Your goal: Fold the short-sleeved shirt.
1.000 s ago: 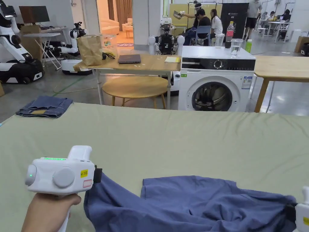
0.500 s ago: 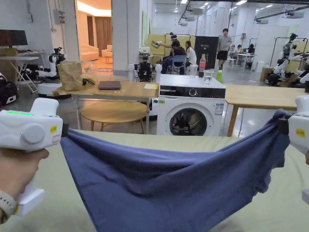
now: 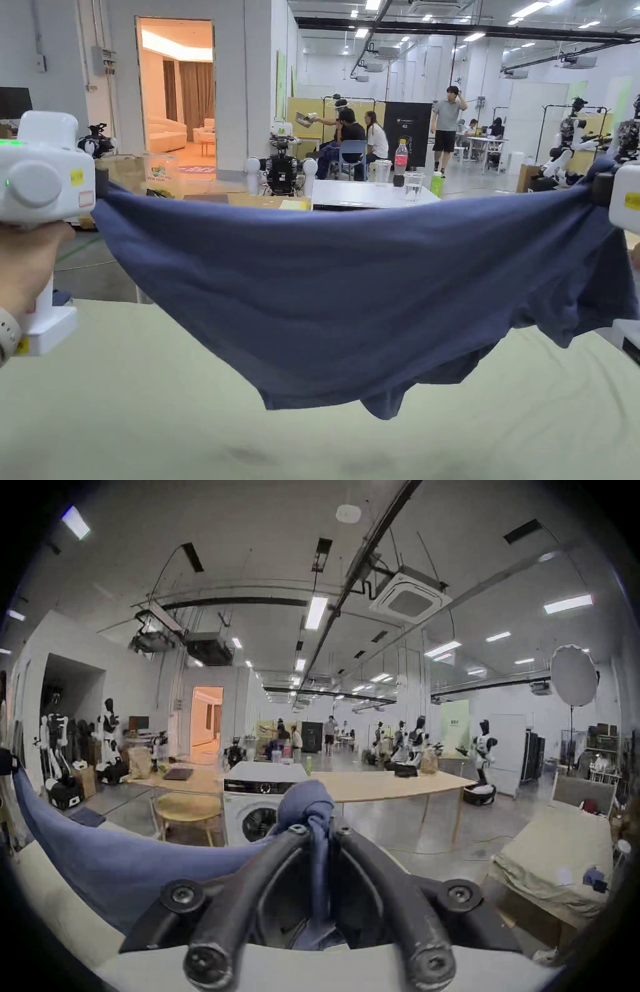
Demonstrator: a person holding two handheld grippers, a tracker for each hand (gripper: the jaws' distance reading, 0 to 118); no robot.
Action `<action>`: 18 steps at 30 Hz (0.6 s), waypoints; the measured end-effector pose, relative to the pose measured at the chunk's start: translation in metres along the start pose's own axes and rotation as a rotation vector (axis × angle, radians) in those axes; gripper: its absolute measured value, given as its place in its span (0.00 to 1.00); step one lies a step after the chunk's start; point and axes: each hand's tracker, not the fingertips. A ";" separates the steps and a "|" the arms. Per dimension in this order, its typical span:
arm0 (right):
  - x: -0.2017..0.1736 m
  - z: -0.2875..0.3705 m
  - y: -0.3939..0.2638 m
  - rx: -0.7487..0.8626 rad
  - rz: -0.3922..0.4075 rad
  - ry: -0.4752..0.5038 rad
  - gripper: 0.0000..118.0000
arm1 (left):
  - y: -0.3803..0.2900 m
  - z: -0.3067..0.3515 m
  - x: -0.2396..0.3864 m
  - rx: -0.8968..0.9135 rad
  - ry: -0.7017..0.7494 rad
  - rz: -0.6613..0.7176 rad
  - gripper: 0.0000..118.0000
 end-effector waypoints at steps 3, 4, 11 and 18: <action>-0.004 -0.019 -0.042 -0.103 0.021 0.021 0.05 | -0.044 -0.019 0.005 -0.063 -0.001 -0.031 0.00; -0.005 -0.023 -0.059 -0.118 0.017 0.017 0.05 | -0.062 -0.022 0.012 -0.087 0.009 -0.043 0.00; 0.005 -0.013 -0.124 -0.182 0.023 0.001 0.05 | -0.130 -0.020 0.017 -0.170 -0.015 -0.055 0.00; 0.047 0.088 -0.197 -0.285 0.085 0.038 0.05 | -0.199 0.078 -0.005 -0.339 -0.109 -0.103 0.00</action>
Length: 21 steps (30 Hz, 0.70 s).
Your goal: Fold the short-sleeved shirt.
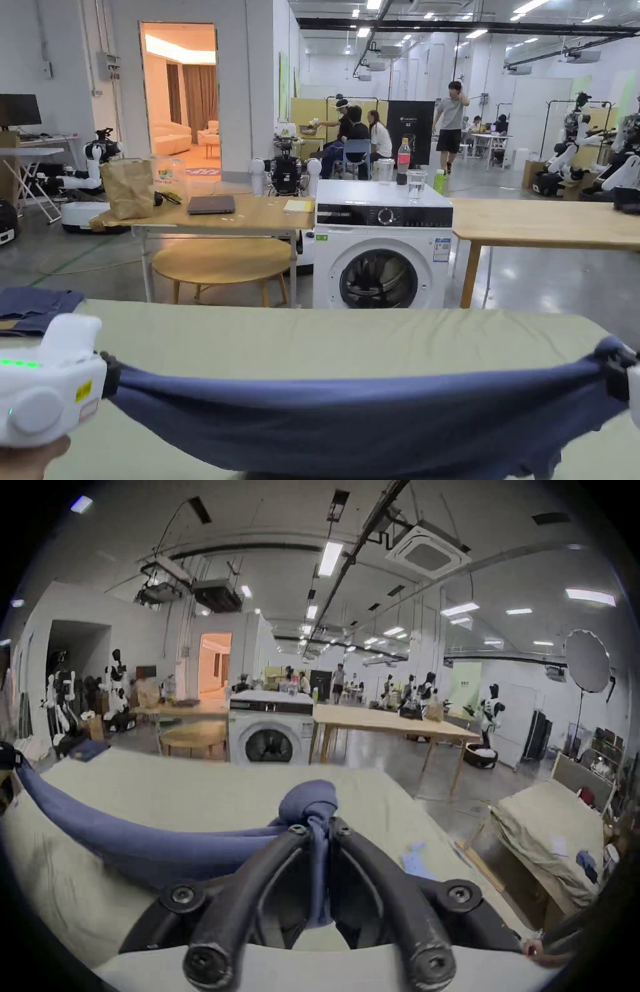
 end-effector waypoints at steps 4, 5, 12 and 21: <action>0.003 0.044 -0.088 -0.122 0.050 0.022 0.05 | -0.097 0.036 0.006 -0.091 -0.026 0.043 0.00; 0.001 0.052 -0.112 -0.161 0.043 0.025 0.05 | -0.122 0.041 0.008 -0.131 -0.043 0.057 0.00; -0.003 0.088 -0.220 -0.353 -0.036 0.091 0.14 | -0.226 0.051 0.015 -0.279 -0.041 0.147 0.19; -0.101 0.156 -0.112 0.035 -0.048 0.204 1.00 | -0.141 0.110 0.090 0.074 -0.064 0.011 0.91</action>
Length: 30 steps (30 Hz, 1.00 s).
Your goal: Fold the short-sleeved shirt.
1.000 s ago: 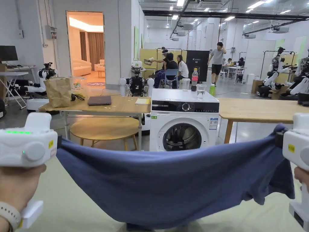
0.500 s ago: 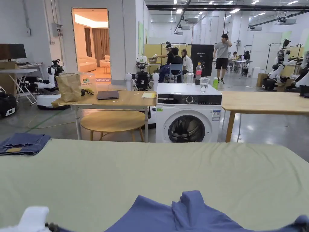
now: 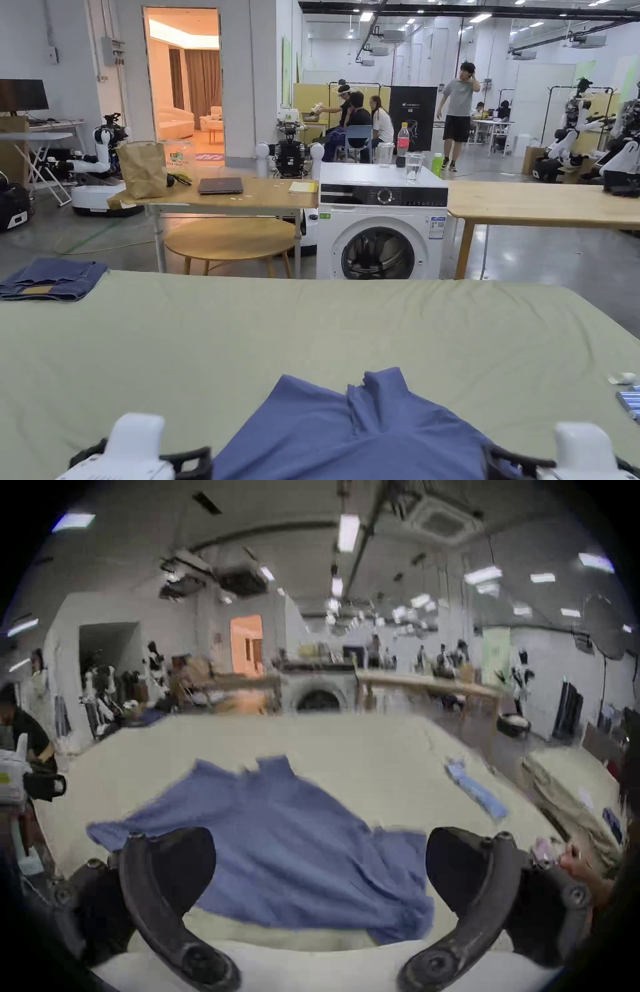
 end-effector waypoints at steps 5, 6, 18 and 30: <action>-0.066 0.007 0.030 0.080 0.037 0.030 0.90 | 0.022 0.020 0.053 0.101 -0.062 -0.004 0.79; -0.073 0.008 0.031 0.085 0.045 0.039 0.90 | 0.022 0.022 0.058 0.114 -0.077 -0.003 0.79; -0.096 0.000 -0.009 0.056 0.081 0.060 0.00 | -0.012 0.002 -0.063 -0.150 -0.031 0.147 0.00; -0.096 -0.029 -0.030 -0.054 0.060 0.058 0.00 | -0.097 -0.079 -0.145 -0.386 -0.095 0.368 0.97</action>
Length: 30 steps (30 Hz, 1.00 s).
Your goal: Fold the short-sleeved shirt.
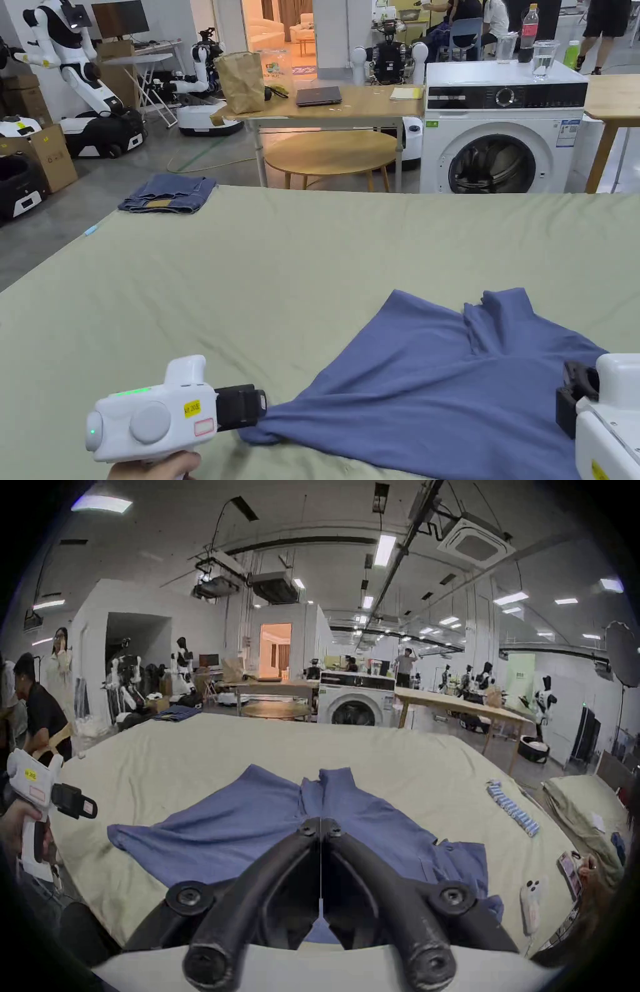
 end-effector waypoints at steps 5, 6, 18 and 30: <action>0.011 -0.014 -0.001 -0.039 -0.011 -0.023 0.00 | -0.001 -0.029 0.036 -0.062 0.005 -0.082 0.90; 0.012 -0.016 -0.002 -0.045 -0.004 -0.031 0.00 | -0.002 -0.036 0.039 -0.081 0.010 -0.094 0.90; 0.060 -0.058 -0.012 -0.169 -0.037 -0.056 0.00 | 0.005 -0.047 0.042 -0.021 0.038 -0.237 0.00; 0.177 -0.258 -0.003 -0.358 0.021 0.054 0.99 | 0.007 0.014 0.096 0.081 -0.015 -0.214 0.00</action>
